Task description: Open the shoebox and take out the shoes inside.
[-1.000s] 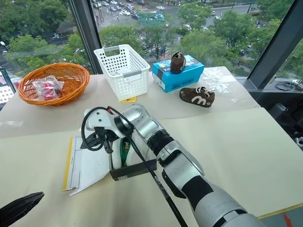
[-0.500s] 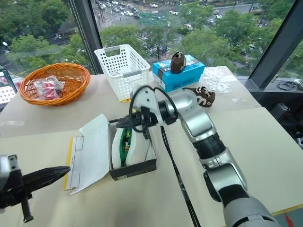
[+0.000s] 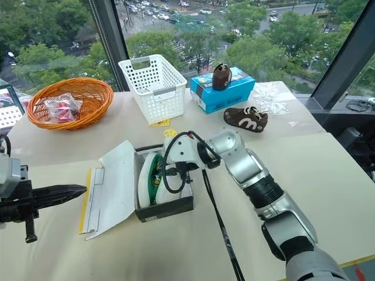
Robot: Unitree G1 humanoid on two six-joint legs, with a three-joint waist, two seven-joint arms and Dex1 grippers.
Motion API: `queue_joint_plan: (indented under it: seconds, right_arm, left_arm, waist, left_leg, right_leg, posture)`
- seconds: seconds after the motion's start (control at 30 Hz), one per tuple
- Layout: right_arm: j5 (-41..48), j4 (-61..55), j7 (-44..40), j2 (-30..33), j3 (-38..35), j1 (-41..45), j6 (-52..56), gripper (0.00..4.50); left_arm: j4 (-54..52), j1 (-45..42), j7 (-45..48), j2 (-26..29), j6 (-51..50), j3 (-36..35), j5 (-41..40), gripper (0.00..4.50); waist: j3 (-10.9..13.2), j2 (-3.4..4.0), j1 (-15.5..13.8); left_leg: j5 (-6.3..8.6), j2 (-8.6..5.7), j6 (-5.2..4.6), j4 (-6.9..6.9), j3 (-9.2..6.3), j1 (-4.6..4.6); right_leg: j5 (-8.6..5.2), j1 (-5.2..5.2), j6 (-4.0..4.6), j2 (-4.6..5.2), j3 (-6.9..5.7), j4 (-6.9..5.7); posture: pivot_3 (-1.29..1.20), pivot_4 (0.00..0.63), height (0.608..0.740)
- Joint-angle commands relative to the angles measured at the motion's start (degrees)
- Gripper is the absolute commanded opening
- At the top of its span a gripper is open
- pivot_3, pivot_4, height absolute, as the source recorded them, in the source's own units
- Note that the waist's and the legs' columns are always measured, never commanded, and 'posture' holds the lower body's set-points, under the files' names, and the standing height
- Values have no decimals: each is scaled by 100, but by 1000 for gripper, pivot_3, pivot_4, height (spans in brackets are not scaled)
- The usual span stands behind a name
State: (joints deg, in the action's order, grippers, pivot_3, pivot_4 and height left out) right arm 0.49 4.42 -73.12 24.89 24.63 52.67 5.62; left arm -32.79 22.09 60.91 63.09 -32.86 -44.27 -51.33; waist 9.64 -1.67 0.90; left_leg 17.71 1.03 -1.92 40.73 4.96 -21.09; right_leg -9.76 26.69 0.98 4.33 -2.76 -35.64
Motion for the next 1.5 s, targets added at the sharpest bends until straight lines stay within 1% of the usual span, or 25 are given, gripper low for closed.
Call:
queue_joint_plan:
  seconds: [0.03,0.13,0.17,0.3,0.5,0.6,0.7,0.87,1.03,1.13,1.2,1.23,1.33,1.4,1.5]
  right_arm:
    - [-340,125,-134,255,69,300,-1453,2820]
    - [-591,524,-216,319,250,545,-2519,2820]
    - [-670,668,-218,320,307,622,-2825,2820]
    - [-1151,1296,-95,278,630,914,-4196,2820]
    - [-1787,2147,122,140,1090,1486,-5691,2820]
    - [-1967,2464,159,64,1296,1669,-6120,2820]
    - [-2401,2870,379,-107,1557,1788,-6527,2820]
    - [-2931,3334,775,-346,1824,1821,-6819,2820]
    - [-3021,3512,912,-411,1915,1802,-6861,2820]
    - [-3003,3548,911,-387,1922,1802,-6834,2112]
    - [-2970,3542,904,-364,1928,1794,-6839,1358]
    - [-2945,3538,886,-353,1930,1786,-6832,1191]
    - [-2918,3518,877,-334,1920,1757,-6791,446]
    - [-2903,3502,869,-324,1917,1735,-6765,188]
    - [-2867,3478,863,-307,1899,1706,-6713,59]
  left_arm:
    - [86,-188,182,21,44,152,223,0]
    - [151,-328,295,0,52,322,335,0]
    - [169,-376,325,-13,35,354,330,0]
    - [211,-464,455,-26,40,479,467,0]
    - [244,-587,567,-56,11,569,532,0]
    - [234,-623,599,-86,-2,583,566,0]
    - [193,-642,584,-137,-17,620,578,0]
    - [94,-638,559,-217,-68,632,585,0]
    - [49,-642,547,-244,-116,620,596,0]
    - [70,-666,554,-239,-110,639,626,0]
    - [77,-692,560,-232,-97,671,642,0]
    - [83,-713,550,-231,-97,690,647,0]
    - [113,-762,549,-230,-78,744,685,0]
    - [125,-774,558,-231,-68,767,711,0]
    - [128,-819,550,-222,-81,803,719,0]
  waist:
    - [1,1,1]
    - [1,1,11]
    - [2,-1,15]
    - [4,-1,17]
    - [5,-2,15]
    - [5,-2,14]
    - [5,-2,20]
    - [5,-3,21]
    - [2,-7,21]
    - [3,-6,29]
    - [3,-6,28]
    - [3,-6,26]
    - [3,-6,21]
    - [2,-6,14]
    - [2,-6,13]
  left_leg:
    - [0,-1,0,0,1,1]
    - [-5,-1,8,-1,1,1]
    - [-14,-1,24,-1,2,1]
    - [-15,1,26,0,3,1]
    - [-17,1,30,0,7,0]
    - [-19,2,32,0,6,0]
    - [-19,1,32,0,6,0]
    - [-20,2,35,0,6,1]
    - [-22,2,37,1,5,13]
    - [-23,3,39,0,5,33]
    - [-12,4,21,-1,5,48]
    - [-12,5,19,-2,5,59]
    - [-4,6,7,-4,5,81]
    - [-4,5,7,-4,5,83]
    - [-4,6,7,-4,5,82]
  right_leg:
    - [0,0,0,0,1,0]
    - [-3,1,-3,0,0,0]
    - [-3,1,-3,-1,1,0]
    - [-3,2,-2,-1,3,-4]
    - [-3,8,-1,1,8,-9]
    - [-4,9,0,1,8,-11]
    - [-5,9,3,3,9,-12]
    - [-7,9,6,4,10,-19]
    - [-15,0,20,5,11,-23]
    - [-18,-15,26,3,15,-28]
    - [-26,-25,38,2,15,-33]
    - [-28,-33,41,3,15,-35]
    - [-34,-49,47,3,17,-39]
    - [-34,-49,47,3,18,-42]
    - [-34,-48,49,3,19,-43]
  posture:
    - [0,150,731]
    - [0,150,731]
    - [0,150,731]
    - [0,150,731]
    - [0,150,731]
    - [0,150,731]
    - [0,150,731]
    - [0,150,731]
    - [0,150,731]
    - [0,150,731]
    - [0,150,731]
    - [0,150,731]
    - [0,150,731]
    - [0,150,731]
    - [0,150,731]
